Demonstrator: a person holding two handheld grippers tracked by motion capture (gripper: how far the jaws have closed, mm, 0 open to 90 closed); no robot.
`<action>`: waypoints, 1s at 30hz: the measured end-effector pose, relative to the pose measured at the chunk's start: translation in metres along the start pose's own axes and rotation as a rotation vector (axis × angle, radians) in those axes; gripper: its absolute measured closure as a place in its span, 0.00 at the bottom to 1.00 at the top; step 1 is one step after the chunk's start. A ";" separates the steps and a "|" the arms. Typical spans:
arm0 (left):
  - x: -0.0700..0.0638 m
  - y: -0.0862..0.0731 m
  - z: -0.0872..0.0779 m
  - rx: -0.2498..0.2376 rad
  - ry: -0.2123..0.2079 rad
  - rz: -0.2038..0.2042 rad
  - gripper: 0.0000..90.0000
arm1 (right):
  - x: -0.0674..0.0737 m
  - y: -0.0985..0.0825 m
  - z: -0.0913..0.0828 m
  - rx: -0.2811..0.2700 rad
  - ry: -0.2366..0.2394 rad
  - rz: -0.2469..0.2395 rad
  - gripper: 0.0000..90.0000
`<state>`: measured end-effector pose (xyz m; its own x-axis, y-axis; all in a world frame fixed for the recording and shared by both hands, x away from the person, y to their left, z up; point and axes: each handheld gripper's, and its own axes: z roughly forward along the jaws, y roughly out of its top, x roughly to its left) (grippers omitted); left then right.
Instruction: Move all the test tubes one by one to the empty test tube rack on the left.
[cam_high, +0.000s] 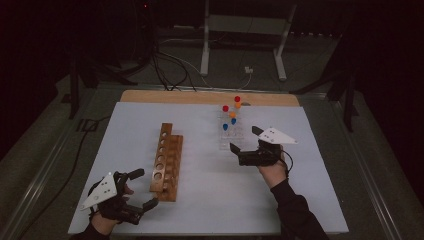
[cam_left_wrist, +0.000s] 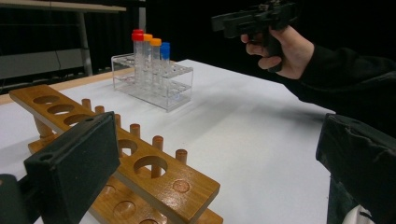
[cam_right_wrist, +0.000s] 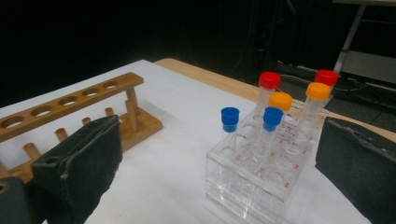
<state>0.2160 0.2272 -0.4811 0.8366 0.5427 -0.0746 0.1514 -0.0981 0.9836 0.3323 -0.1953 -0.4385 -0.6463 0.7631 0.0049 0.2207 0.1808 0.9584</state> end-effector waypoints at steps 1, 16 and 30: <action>0.000 0.000 0.000 -0.001 0.000 0.000 0.00 | 0.000 0.000 0.000 0.000 0.000 0.000 0.02; 0.001 0.000 -0.001 -0.011 0.005 -0.012 0.00 | 0.004 -0.004 0.036 0.070 -0.040 0.019 0.18; 0.001 0.000 -0.002 -0.016 0.003 -0.013 0.00 | 0.007 -0.009 0.063 0.251 -0.133 0.028 0.55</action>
<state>0.2158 0.2294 -0.4806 0.8333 0.5460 -0.0873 0.1540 -0.0776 0.9850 0.3716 -0.1522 -0.4656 -0.5391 0.8419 -0.0228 0.4218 0.2933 0.8579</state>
